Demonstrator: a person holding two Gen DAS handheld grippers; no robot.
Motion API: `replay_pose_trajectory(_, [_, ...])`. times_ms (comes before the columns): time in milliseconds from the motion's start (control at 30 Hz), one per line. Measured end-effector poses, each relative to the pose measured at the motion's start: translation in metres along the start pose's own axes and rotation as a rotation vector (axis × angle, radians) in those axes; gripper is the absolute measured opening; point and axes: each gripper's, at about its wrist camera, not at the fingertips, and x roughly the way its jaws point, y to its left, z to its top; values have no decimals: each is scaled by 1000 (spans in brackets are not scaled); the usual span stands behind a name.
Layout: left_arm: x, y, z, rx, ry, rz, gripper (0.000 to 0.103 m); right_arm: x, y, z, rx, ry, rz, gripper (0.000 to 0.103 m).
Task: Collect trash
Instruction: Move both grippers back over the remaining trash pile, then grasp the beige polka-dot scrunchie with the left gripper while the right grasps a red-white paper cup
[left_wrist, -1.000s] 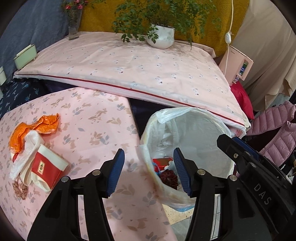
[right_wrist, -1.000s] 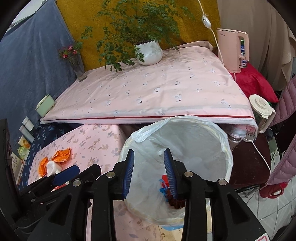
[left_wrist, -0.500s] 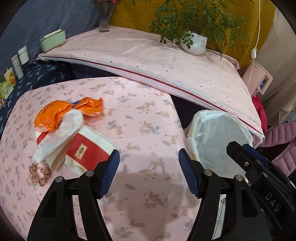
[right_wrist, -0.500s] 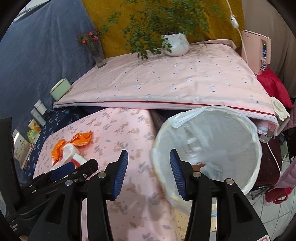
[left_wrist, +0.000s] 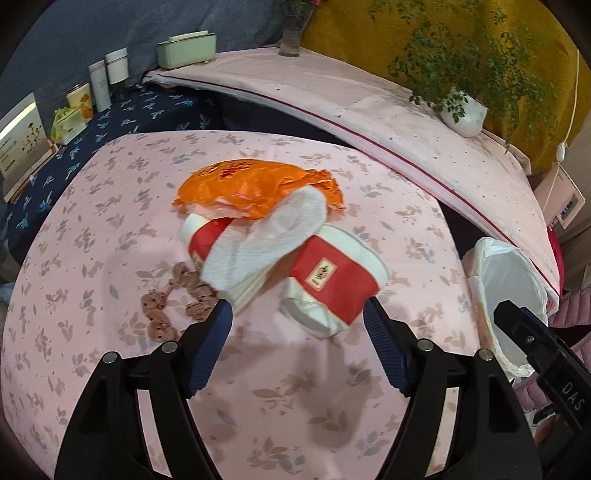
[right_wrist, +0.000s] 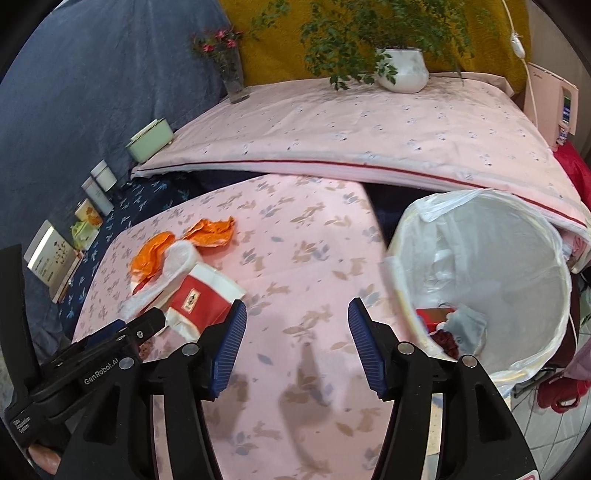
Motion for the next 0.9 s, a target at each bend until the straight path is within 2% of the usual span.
replay_pose_trajectory(433, [18,94,-12,-164,56,91,73,50,48,-17,2,110,46,61])
replay_pose_trajectory(633, [27,116,-13,-207,82,93,73,70,59,-17,18,144,48,62])
replay_pose_trajectory(900, [42,126,-10,-229,116,91,73,95,67,-15,49,186,60,62])
